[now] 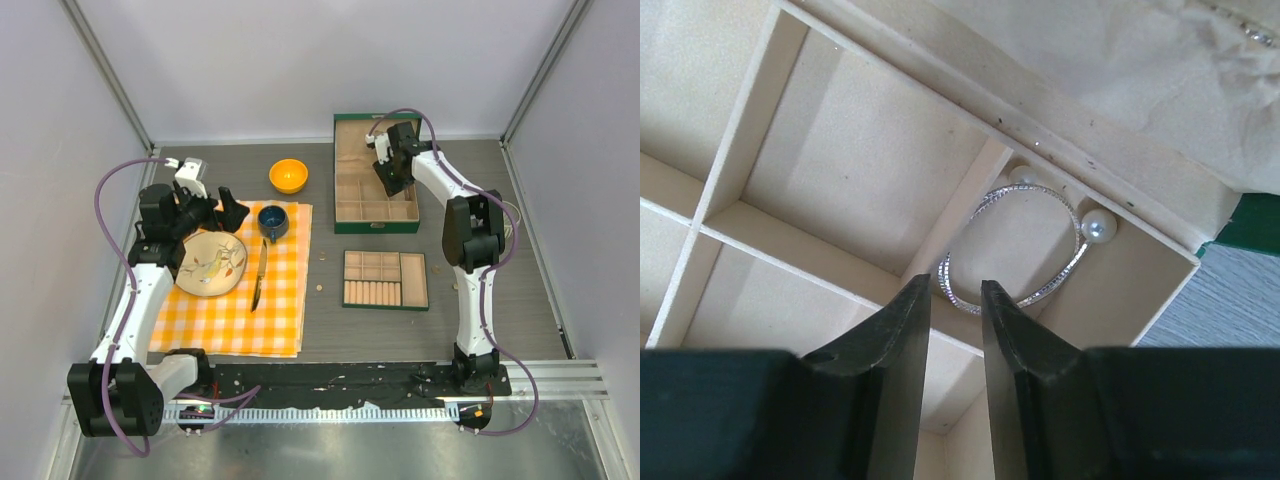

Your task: Organize the mixed jewelry

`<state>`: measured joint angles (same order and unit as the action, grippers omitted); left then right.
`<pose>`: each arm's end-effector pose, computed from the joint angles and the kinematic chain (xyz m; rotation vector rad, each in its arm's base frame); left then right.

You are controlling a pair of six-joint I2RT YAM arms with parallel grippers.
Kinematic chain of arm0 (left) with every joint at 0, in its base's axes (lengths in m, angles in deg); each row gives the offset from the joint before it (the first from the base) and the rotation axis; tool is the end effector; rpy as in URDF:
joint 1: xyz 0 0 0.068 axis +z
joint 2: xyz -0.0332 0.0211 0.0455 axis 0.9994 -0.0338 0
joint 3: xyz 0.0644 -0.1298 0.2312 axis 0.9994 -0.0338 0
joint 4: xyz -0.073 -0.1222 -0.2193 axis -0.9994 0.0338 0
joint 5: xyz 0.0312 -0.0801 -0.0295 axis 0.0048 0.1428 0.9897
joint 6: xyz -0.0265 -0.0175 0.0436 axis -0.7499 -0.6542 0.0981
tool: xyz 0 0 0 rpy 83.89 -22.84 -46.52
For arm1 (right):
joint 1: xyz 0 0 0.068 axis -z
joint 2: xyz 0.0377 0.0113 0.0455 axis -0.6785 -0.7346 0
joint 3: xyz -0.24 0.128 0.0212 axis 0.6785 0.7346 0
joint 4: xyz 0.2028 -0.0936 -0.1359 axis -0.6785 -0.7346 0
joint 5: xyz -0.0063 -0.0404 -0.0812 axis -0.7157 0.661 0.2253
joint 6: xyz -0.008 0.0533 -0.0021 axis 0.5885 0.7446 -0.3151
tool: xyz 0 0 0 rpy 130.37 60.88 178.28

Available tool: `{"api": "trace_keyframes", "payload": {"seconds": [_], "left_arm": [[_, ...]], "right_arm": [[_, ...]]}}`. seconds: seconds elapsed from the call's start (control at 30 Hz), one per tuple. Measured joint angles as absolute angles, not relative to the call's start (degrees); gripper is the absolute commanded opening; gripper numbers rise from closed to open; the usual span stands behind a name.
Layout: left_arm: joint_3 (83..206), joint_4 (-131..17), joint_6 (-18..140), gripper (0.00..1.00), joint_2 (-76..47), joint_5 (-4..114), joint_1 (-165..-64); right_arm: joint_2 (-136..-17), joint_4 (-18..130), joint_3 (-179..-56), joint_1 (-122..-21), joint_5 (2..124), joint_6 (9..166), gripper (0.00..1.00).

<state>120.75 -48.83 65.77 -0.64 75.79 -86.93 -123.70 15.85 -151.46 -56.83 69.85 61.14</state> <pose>0.2467 -0.0124 0.3136 0.2068 1.8899 -0.5560 0.4758 0.1203 0.2050 -0.7634 2.4931 -0.0052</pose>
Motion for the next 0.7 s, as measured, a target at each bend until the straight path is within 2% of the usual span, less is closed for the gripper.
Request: {"api": "trace_keyframes", "payload": {"seconds": [0.47,0.7], "left_arm": [[120.75,-48.83,65.77,1.0,-0.64,75.79,-86.93],[120.75,-48.83,65.77,1.0,-0.64,75.79,-86.93]], "right_arm": [[-123.18,15.32,-151.31,-56.83,69.57,61.49,0.38],[-116.6,14.34,-148.29,-56.85,68.25,62.15,0.4]]}}
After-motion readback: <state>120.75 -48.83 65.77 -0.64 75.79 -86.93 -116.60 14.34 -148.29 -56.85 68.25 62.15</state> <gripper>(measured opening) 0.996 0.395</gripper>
